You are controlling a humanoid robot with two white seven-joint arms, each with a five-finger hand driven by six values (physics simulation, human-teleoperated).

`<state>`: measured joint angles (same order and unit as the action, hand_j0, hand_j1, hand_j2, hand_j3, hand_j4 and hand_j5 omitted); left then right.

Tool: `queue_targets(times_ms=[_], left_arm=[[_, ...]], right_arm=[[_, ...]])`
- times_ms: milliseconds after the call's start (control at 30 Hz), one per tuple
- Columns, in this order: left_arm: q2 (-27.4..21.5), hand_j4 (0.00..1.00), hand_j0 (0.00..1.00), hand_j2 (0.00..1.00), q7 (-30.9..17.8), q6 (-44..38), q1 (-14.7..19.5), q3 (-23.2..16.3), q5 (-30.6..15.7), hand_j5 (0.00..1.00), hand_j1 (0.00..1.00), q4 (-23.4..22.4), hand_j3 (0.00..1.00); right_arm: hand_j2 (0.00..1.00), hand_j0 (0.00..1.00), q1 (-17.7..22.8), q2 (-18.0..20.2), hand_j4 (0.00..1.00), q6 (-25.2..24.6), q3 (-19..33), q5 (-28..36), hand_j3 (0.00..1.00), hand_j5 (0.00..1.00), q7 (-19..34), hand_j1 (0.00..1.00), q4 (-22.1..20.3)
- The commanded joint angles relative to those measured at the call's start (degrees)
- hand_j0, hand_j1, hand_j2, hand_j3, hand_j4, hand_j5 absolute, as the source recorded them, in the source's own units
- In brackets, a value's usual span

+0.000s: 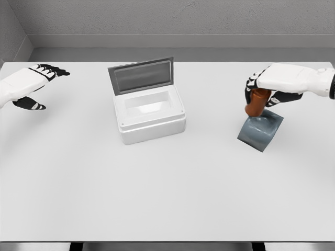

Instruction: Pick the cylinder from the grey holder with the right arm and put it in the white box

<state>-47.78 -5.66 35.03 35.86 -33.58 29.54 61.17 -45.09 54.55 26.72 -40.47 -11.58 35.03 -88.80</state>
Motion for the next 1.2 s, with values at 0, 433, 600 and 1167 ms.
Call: queue_targets(times_ms=[0, 433, 600, 1167], left_arm=[[-0.12, 1.0, 1.0, 1.0, 0.03, -0.03, 0.0, 0.1, -0.28, 1.0, 1.0, 0.0, 1.0], [-0.12, 1.0, 1.0, 1.0, 0.03, -0.03, -0.09, 0.01, -0.36, 1.0, 1.0, 0.17, 1.0], [-0.12, 1.0, 1.0, 1.0, 0.03, -0.03, -0.09, 0.1, -0.36, 1.0, 1.0, 0.17, 1.0], [-0.12, 1.0, 1.0, 1.0, 0.03, -0.03, -0.18, 0.1, -0.36, 1.0, 1.0, 0.17, 1.0]], right_arm=[[0.39, 0.39, 0.0, -0.85, 0.39, -0.26, 0.04, 0.24, 0.39, 0.39, -0.03, 0.39, -0.06], [0.39, 0.39, -3.34, -6.65, 0.39, -0.7, 0.04, 0.24, 0.39, 0.39, -0.03, 0.39, 0.47], [0.39, 0.39, -4.04, -9.99, 0.39, -0.79, 0.04, -0.28, 0.39, 0.39, -0.03, 0.39, 1.88], [0.38, 0.38, -7.47, -19.66, 0.38, -0.88, -0.23, -0.81, 0.38, 0.38, -0.03, 0.38, 9.26]])
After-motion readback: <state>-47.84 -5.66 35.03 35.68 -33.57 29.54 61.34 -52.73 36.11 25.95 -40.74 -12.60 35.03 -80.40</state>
